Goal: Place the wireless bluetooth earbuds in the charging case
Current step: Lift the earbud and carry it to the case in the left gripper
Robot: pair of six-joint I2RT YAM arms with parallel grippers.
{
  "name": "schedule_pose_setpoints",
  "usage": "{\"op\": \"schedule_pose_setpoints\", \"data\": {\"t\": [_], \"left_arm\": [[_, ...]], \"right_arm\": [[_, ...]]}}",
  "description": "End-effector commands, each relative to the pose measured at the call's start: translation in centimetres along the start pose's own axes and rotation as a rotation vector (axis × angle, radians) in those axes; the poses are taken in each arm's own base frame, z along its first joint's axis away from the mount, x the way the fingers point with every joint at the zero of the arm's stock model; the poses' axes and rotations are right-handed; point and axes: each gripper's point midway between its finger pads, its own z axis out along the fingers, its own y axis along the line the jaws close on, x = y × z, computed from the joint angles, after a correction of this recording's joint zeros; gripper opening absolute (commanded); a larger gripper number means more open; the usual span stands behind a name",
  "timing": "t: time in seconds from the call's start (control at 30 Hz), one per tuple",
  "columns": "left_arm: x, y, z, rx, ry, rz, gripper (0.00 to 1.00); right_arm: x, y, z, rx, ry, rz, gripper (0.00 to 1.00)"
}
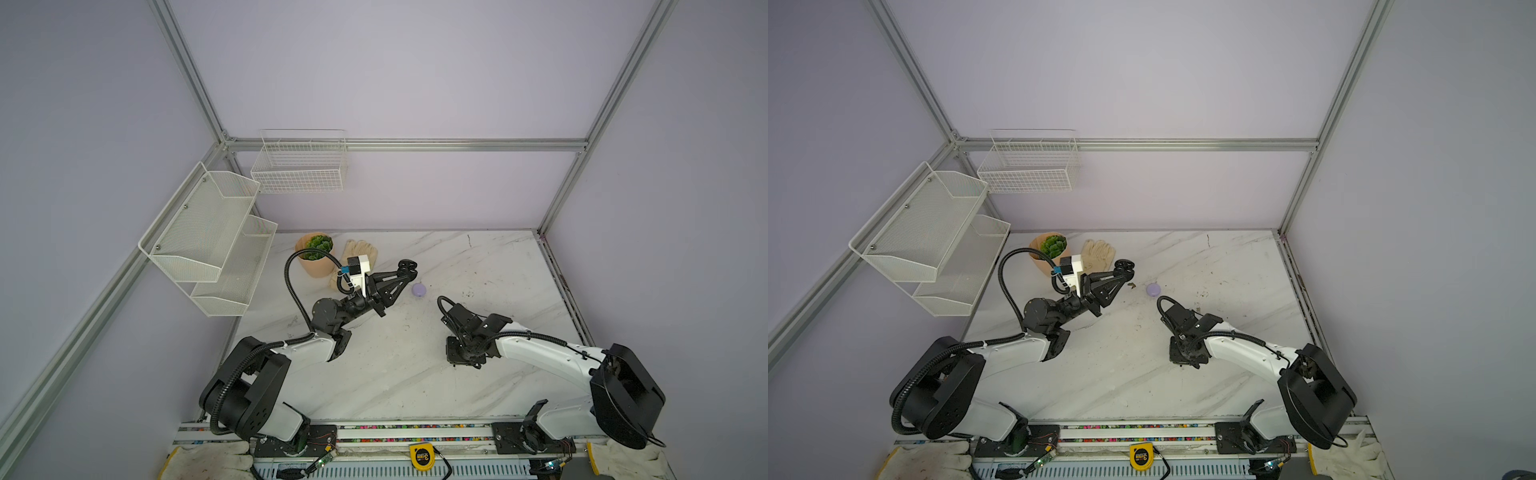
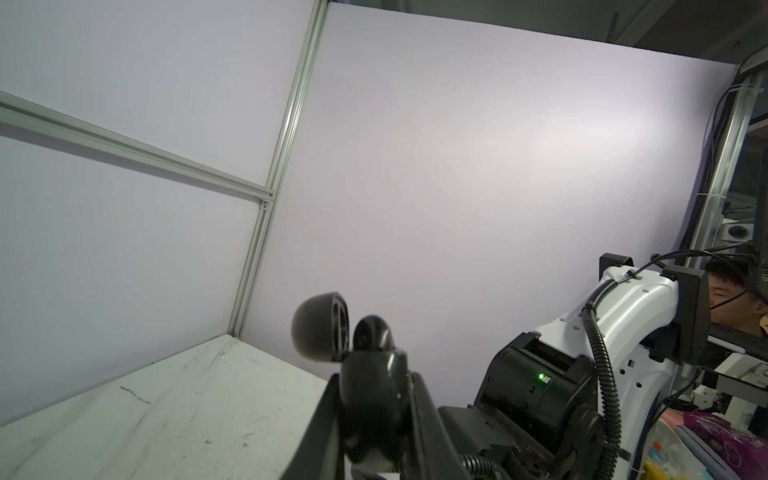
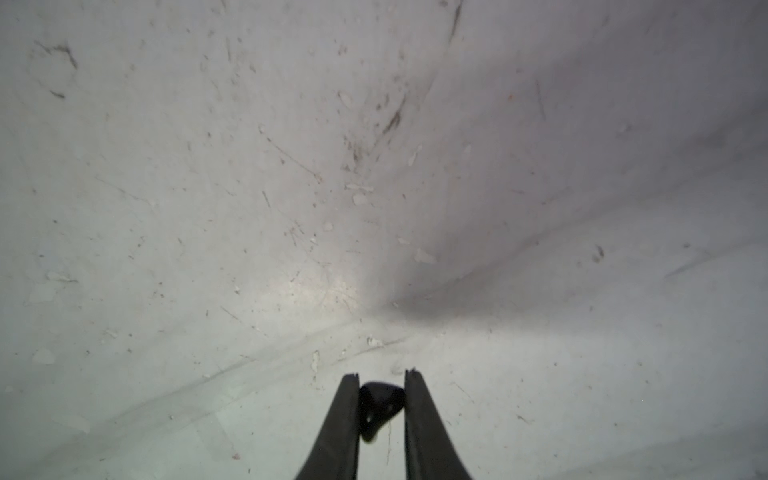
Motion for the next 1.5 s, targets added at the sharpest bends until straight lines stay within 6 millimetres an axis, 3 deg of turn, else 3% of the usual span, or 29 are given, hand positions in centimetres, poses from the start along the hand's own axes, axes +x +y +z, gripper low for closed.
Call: {"op": "schedule_pose_setpoints", "data": {"t": [0.0,0.23,0.43,0.6,0.7,0.9,1.03,1.2,1.47], "left_arm": [[-1.5,-0.2,-0.1,0.002,-0.061,0.025,0.0],[-3.0,0.2,0.7,-0.006,-0.103,0.053,0.0],[-4.3,0.6,2.2,0.016,-0.132,0.067,0.0],[-4.9,1.0,3.3,0.033,-0.141,0.082,0.0],[-5.2,0.9,3.9,0.053,-0.143,0.091,0.0],[-5.1,1.0,4.4,0.068,-0.136,0.087,0.0],[-5.0,0.8,4.5,0.069,-0.14,0.08,0.0],[-5.1,0.3,4.5,0.076,-0.144,0.089,0.0],[-5.4,0.1,4.4,0.074,-0.15,0.105,0.0]], "right_arm": [[-2.5,0.3,-1.9,0.033,-0.099,-0.025,0.19],[-8.7,3.3,-8.4,-0.011,-0.301,-0.062,0.19],[-14.1,6.3,-16.7,-0.067,-0.488,-0.095,0.19],[-16.8,8.1,-22.2,-0.113,-0.599,-0.126,0.18],[-17.6,8.8,-24.4,-0.138,-0.635,-0.131,0.18],[-18.8,10.7,-28.0,-0.172,-0.685,-0.158,0.17],[-19.0,13.1,-29.9,-0.209,-0.725,-0.179,0.16],[-18.2,16.3,-29.8,-0.239,-0.723,-0.211,0.16],[-17.6,16.6,-29.0,-0.22,-0.726,-0.193,0.16]]}}
